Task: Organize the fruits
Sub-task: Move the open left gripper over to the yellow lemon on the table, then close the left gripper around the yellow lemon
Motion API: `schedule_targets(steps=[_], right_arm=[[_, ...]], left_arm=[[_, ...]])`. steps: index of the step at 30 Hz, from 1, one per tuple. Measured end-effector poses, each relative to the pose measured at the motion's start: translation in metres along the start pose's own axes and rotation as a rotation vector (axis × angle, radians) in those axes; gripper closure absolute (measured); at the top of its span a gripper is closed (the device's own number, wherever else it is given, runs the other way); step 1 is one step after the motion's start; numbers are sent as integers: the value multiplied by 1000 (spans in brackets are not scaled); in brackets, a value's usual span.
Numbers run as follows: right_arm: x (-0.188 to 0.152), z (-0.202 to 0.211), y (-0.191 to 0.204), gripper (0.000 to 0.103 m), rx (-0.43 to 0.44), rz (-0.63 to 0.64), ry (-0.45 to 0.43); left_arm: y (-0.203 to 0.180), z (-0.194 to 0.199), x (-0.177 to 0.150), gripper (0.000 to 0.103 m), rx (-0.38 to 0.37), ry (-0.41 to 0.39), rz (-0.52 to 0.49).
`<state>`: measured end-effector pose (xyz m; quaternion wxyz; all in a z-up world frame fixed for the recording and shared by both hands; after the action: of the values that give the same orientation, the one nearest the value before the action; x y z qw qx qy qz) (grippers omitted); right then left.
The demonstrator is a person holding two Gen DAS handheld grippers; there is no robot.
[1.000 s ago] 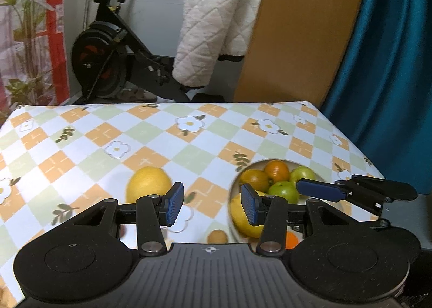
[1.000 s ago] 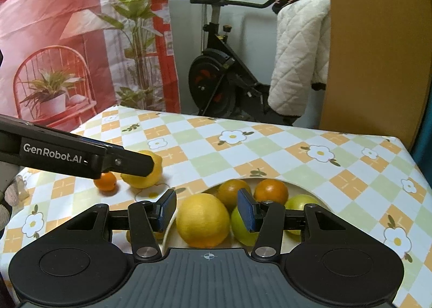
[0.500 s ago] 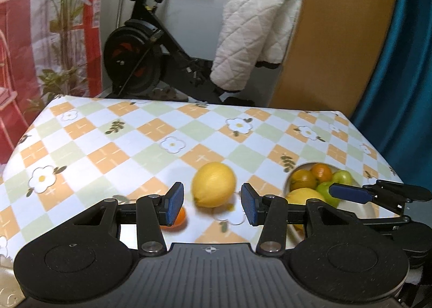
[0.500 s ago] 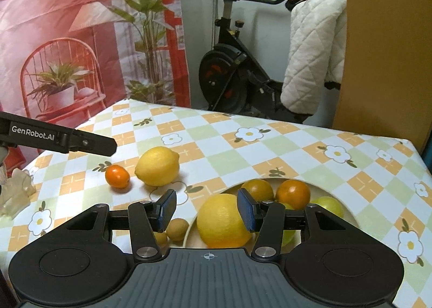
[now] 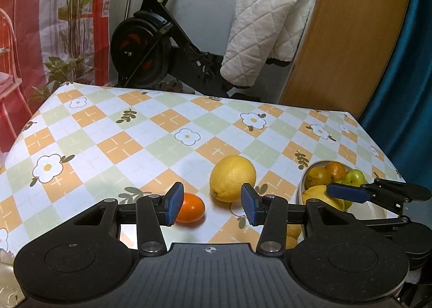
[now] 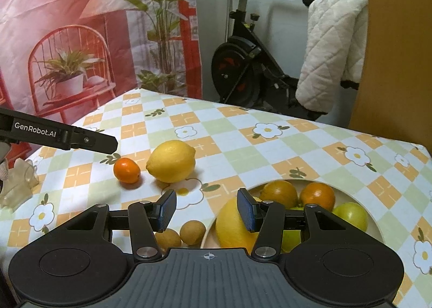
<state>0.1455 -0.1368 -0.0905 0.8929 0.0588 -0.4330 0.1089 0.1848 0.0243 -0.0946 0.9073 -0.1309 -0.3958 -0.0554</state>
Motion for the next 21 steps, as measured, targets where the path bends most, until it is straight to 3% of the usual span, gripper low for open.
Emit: schedule_targets(steps=[9, 13, 21], right_arm=[[11, -33, 16, 57, 45, 78, 14], [18, -48, 28, 49, 75, 129, 22], [24, -74, 37, 49, 71, 178, 53]], left_arm=[[1, -16, 7, 54, -30, 12, 25], [0, -27, 12, 54, -40, 11, 26], [-2, -50, 15, 54, -106, 64, 17]])
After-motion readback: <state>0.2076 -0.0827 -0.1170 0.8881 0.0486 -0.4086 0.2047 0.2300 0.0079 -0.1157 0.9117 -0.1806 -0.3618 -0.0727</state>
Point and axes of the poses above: each gripper's, at about its wrist camera, not at the fingertips, and z roughly against the way its jaws point, y to its left, x to its top, the point moved 4 cm from there along -z, roughly the way its jaws point, and after that the axes turned 1 degree about z, right-handed, at the moved point
